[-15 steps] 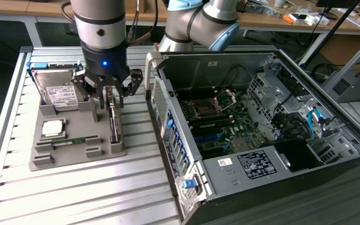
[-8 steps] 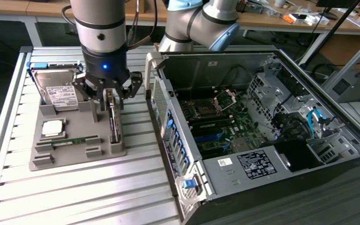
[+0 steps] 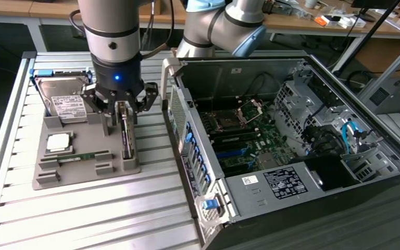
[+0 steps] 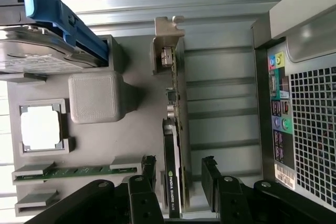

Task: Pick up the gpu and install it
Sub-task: 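Pick up the gpu and move the gpu toward the slot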

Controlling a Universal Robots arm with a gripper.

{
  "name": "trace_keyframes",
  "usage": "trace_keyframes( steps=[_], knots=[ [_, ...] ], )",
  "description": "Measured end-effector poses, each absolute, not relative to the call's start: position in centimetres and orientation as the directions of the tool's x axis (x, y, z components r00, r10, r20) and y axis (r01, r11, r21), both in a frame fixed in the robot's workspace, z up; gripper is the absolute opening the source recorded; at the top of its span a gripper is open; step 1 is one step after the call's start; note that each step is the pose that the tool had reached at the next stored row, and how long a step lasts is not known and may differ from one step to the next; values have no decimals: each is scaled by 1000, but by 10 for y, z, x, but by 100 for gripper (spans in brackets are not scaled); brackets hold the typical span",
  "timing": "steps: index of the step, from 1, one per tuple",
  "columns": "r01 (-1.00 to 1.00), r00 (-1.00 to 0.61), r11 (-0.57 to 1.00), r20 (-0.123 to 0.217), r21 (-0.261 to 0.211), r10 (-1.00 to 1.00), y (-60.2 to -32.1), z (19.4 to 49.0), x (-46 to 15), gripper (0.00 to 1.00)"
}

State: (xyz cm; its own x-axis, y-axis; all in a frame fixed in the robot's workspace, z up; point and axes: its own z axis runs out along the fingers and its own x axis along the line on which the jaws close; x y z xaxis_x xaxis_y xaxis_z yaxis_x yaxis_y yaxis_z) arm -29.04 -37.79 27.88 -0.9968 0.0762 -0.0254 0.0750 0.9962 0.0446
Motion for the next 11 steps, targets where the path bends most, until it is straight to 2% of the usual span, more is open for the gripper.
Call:
trace_keyframes(
  steps=[11],
  knots=[
    [72,-997,996,-26,45,74,-373,271,-291,48]
  ],
)
